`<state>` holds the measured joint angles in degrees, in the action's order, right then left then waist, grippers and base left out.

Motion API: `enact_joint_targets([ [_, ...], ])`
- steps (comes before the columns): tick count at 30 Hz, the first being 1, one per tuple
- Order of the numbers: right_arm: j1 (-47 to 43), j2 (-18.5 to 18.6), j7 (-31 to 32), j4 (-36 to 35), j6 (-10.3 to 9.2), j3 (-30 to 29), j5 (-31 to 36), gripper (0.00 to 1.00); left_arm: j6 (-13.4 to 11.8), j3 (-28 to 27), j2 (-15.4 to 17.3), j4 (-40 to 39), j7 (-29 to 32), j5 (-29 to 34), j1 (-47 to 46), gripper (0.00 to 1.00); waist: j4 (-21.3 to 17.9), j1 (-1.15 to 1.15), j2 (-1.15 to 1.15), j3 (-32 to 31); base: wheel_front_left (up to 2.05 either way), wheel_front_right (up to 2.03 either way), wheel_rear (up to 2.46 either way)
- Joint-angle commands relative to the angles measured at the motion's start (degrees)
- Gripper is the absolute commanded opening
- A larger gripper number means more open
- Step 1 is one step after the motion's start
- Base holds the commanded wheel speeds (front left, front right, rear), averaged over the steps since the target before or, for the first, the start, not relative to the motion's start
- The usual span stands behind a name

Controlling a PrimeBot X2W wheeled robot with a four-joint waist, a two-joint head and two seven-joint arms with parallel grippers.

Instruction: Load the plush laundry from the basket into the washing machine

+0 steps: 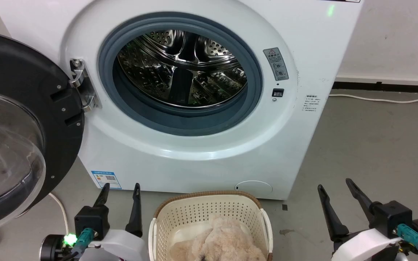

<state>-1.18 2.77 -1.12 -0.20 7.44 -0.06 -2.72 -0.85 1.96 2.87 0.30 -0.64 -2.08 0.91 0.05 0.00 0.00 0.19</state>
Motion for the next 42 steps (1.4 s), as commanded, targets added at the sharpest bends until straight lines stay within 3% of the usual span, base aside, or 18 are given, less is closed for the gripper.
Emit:
enact_joint_targets([
  [1, -1.0, 0.0, -0.5, -0.2, 0.01, -0.2, -0.7, 1.0, -0.3, 0.5, 0.0, 0.1, -0.4, -0.5, -0.2, 1.0, 0.0, 0.0, 0.0, 0.1, 0.0, 0.0, 0.0],
  [20, 0.4, 0.0, -2.7, -1.0, 0.01, -1.3, -4.0, 1.0, 0.6, 7.0, 0.0, 6.3, 4.8, -4.1, -7.6, 1.0, -2.8, 0.0, 0.0, 5.6, 0.0, 0.0, 0.0],
  [42, 5.5, 0.1, -6.6, -3.1, 0.02, -2.1, -7.5, 1.0, 1.4, 15.2, 0.1, 23.5, 12.2, -8.1, -19.1, 1.0, -7.6, 0.0, 0.0, 17.6, 0.0, 0.0, 0.0],
])
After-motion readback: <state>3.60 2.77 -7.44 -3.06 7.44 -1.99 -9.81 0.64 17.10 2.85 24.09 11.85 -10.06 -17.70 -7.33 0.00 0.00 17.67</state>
